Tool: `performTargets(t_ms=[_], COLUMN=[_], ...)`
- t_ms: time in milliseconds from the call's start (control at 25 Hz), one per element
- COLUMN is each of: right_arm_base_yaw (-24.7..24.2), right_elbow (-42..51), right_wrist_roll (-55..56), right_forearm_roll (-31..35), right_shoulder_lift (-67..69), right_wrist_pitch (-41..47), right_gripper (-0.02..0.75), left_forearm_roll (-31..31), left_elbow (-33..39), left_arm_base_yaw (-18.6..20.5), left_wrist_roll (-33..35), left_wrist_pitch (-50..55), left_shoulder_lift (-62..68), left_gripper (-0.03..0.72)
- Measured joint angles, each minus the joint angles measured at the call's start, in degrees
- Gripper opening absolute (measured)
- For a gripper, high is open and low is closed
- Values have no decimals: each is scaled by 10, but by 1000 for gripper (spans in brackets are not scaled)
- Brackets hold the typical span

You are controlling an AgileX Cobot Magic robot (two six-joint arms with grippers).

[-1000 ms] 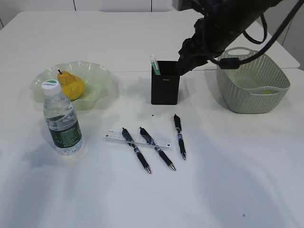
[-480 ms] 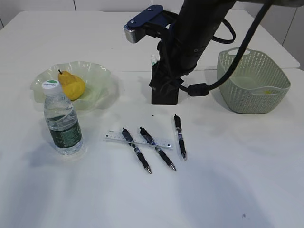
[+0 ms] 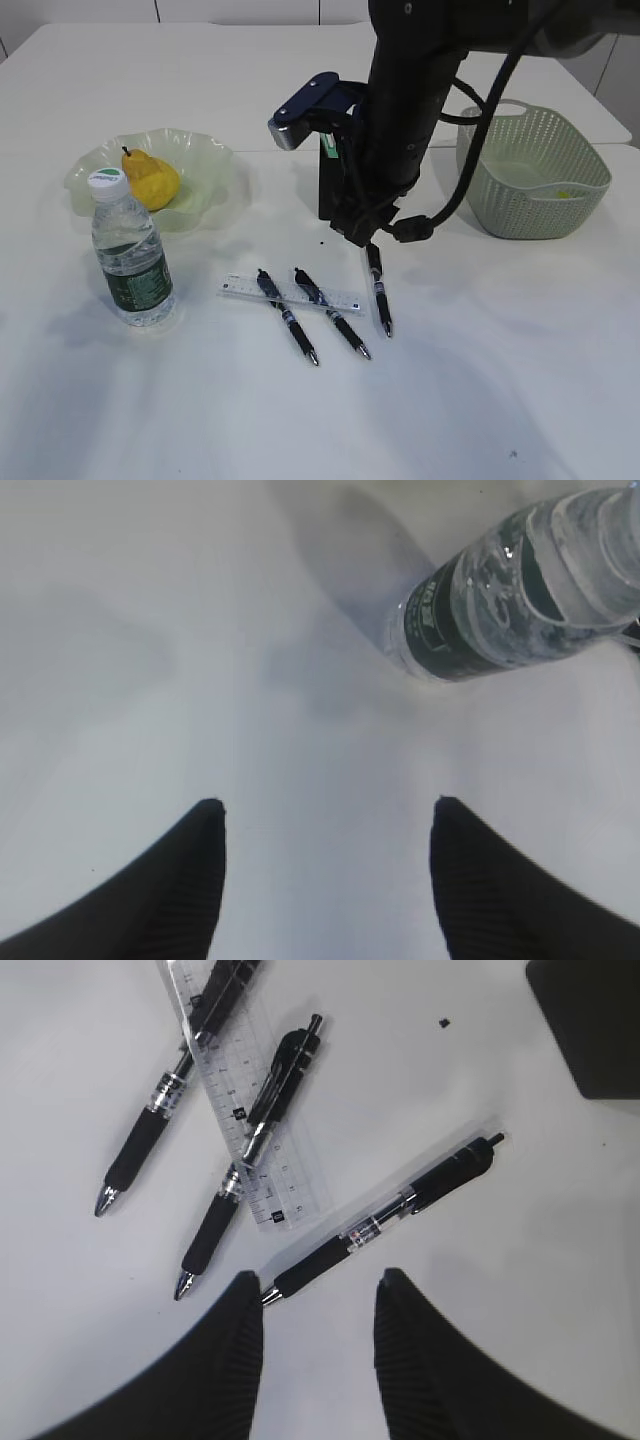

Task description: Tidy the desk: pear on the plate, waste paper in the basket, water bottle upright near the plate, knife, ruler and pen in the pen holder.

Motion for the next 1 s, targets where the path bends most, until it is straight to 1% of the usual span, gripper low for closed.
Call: performTargets(t_ms=[360,560,1000], right_arm_base_yaw=[1,1,1], right_elbow=[0,0,-56], right_wrist_roll=[-34,-57,-60], right_forearm_roll=[0,0,5], right_shoulder_lift=[14,24,53], right_wrist_pitch=[0,-13,-20], right_gripper=[288,337,347], left_forearm_roll=[0,0,0], left_elbow=[0,0,0], left_arm_base_yaw=[0,0,0], left_wrist_roll=[0,0,0], left_wrist_pitch=[-5,-8,-13], left_shoulder_lift=[0,0,0], left_gripper=[456,456,456])
